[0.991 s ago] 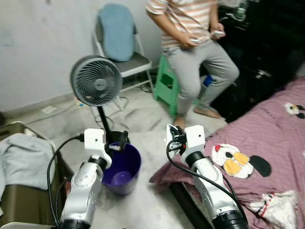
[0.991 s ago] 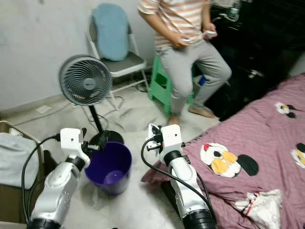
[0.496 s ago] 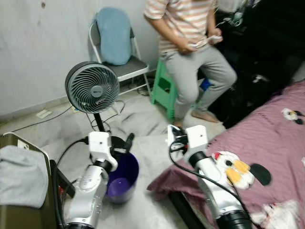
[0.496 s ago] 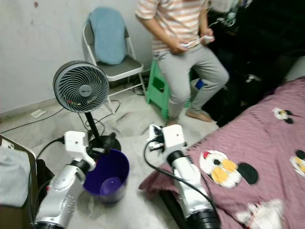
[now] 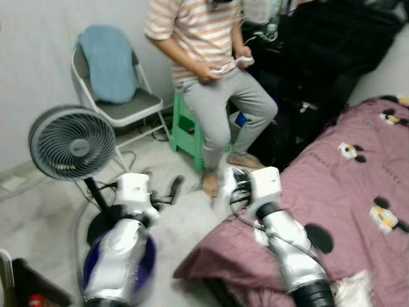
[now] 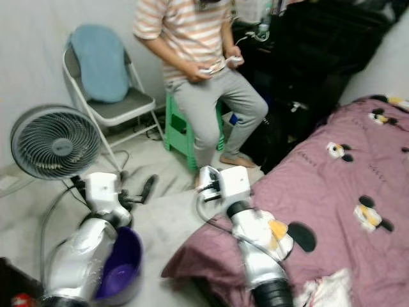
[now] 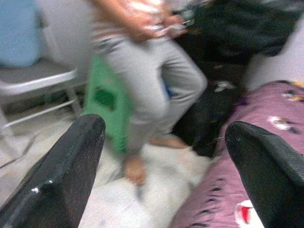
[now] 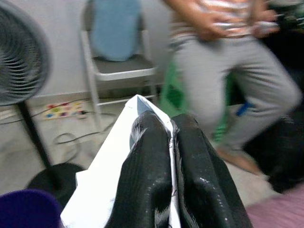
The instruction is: Clean up the room
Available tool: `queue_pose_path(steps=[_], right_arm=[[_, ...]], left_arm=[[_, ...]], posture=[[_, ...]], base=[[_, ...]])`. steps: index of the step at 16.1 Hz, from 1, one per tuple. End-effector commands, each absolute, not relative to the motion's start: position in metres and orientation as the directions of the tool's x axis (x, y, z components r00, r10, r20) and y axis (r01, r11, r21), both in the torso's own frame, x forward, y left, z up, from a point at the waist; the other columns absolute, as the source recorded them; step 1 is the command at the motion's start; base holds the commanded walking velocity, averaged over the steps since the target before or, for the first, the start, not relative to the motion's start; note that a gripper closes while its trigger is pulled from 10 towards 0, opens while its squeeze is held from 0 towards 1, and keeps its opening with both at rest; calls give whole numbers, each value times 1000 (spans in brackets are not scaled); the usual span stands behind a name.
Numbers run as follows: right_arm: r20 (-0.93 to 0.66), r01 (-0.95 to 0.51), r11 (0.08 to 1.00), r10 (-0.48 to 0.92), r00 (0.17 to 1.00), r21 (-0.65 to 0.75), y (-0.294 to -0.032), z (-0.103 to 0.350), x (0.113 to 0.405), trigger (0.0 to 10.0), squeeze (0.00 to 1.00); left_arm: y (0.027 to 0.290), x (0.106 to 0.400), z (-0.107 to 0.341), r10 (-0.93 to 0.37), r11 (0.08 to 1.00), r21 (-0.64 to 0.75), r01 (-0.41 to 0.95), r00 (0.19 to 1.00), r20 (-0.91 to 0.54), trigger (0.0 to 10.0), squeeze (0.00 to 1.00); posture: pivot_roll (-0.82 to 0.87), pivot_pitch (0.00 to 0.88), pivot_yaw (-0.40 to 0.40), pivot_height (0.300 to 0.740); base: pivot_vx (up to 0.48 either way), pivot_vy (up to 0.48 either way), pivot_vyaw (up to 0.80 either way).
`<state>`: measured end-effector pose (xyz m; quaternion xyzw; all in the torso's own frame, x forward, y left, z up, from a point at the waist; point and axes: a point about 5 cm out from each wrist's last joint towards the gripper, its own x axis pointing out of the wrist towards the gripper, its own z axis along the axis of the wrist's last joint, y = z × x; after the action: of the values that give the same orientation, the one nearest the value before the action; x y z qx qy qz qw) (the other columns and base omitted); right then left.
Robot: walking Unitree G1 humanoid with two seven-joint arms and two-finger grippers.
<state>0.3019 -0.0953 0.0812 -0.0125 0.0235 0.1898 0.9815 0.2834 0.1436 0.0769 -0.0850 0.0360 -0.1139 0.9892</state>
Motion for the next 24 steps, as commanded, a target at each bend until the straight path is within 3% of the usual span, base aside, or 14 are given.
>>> queue_pose_path(steps=[1,3,24], right_arm=[[-45,-378,925,377,925,-28,-95,84,304,10000,0],[-44,-384,923,382,923,-28,-94,84,303,10000,0],[-34,-408,912,407,913,-38,-90,87,304,10000,0]], left_arm=[[144,284,77,-225,962,-173,212,973,-57,10000,0],[144,284,77,-219,963,-172,206,974,-60,10000,0],[148,286,83,-187,964,-196,180,982,-16,10000,0]], posture=[[7,0,-7,740],[7,0,-7,740],[5,0,-13,740]], base=[[0,0,0],[0,0,0],[0,0,800]])
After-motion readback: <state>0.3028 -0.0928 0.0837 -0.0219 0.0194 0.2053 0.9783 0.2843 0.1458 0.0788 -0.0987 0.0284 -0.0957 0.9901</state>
